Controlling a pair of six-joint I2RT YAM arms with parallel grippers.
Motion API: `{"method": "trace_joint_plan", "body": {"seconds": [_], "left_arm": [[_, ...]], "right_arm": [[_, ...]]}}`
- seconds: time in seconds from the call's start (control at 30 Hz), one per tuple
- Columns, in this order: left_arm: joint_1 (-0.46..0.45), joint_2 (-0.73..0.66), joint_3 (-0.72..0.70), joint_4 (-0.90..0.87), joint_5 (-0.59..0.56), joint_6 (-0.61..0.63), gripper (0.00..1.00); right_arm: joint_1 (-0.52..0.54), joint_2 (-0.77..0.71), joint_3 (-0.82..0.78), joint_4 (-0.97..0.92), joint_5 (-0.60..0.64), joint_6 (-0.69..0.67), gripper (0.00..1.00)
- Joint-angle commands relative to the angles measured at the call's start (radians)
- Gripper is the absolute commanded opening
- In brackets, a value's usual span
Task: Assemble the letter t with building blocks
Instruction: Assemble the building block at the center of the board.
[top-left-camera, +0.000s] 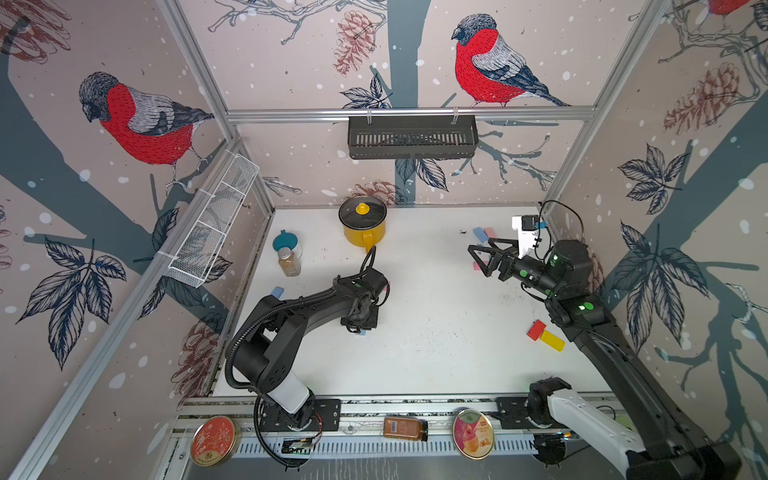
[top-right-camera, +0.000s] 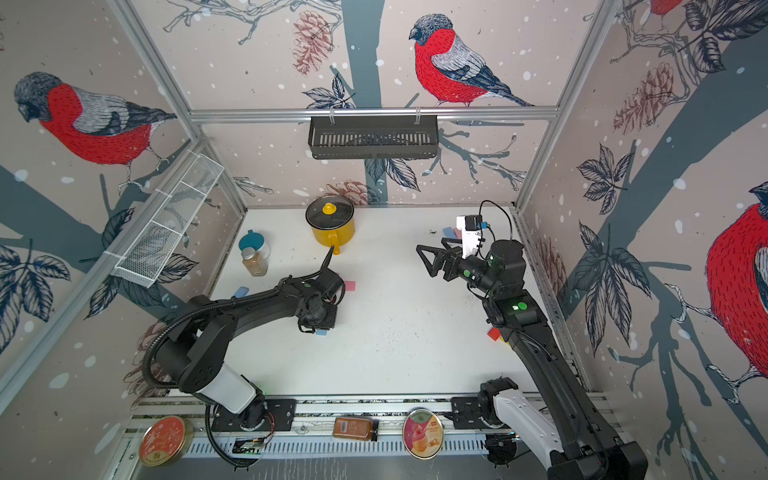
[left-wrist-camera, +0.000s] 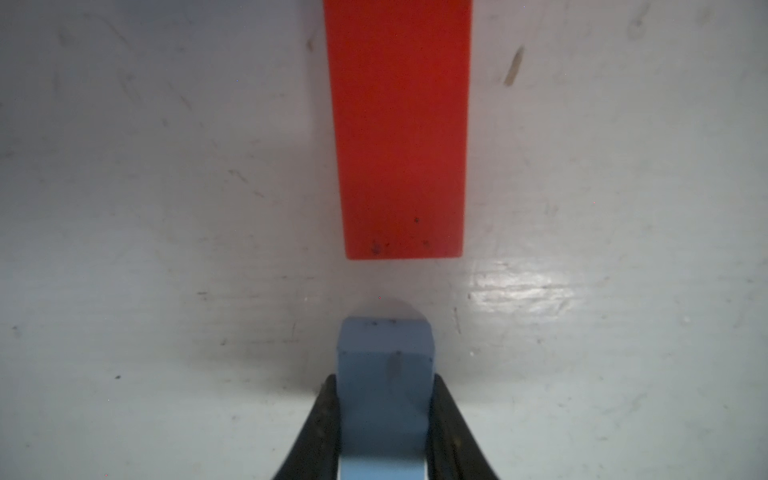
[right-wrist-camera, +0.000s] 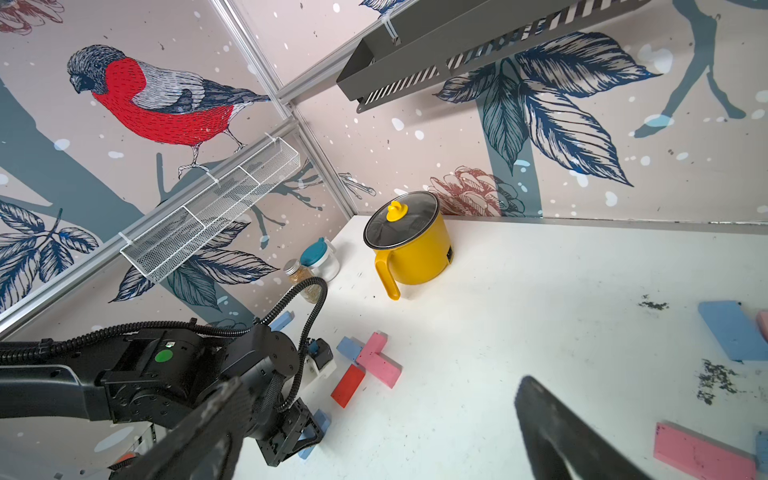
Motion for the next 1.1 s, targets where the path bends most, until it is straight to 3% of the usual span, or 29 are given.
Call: {"method": "trace_joint_plan", "body": {"seconds": [0.0,1.07], "left_arm": [[0.007,0.021,0.006,0.024,0.016,0.007,0.00],[0.050,0.116,0.044,0.079,0.058,0.018,0.08]], "right_arm": [[0.001,-0.001,0.001,0.009,0.018,-0.019,1.00],[0.008,0.014,0.003,-0.004,0.061,-0.041,1.00]]}}
